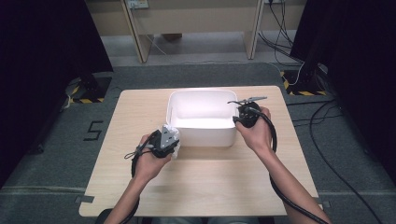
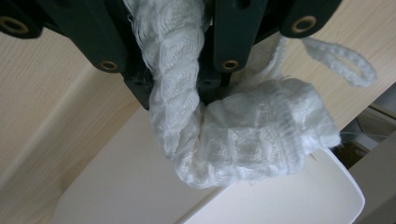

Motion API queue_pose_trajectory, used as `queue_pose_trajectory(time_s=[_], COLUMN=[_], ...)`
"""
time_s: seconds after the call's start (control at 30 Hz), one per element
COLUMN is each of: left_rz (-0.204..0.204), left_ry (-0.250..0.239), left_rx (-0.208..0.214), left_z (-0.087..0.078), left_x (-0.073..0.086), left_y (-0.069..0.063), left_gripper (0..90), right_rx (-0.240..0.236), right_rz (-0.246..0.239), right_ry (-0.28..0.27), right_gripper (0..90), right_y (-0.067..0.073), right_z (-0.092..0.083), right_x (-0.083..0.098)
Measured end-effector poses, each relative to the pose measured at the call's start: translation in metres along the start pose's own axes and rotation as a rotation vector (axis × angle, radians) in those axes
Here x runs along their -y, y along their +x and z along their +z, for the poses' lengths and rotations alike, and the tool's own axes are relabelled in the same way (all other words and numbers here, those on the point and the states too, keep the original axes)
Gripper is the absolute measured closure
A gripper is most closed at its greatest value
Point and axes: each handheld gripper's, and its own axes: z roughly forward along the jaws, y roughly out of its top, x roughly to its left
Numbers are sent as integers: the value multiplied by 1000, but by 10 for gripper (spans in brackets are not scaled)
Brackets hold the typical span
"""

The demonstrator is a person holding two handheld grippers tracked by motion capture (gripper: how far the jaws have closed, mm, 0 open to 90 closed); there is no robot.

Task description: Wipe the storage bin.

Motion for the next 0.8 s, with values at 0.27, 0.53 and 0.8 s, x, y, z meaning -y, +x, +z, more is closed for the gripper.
queue_pose_trajectory(time_s=[0.27,0.53,0.8], left_rz=[-2,-12,-18], left_ry=[9,19,41], left_rx=[-6,-2,6], left_z=[4,9,19], left_x=[4,7,12], left_y=[-1,-1,-4], left_gripper=[739,740,739], right_rx=[1,-3,-3], right_rz=[-11,-11,-8], right_ry=[-4,0,-2], right_gripper=[725,724,724], right_y=[1,1,2], right_z=[0,0,1], right_x=[0,-1,0])
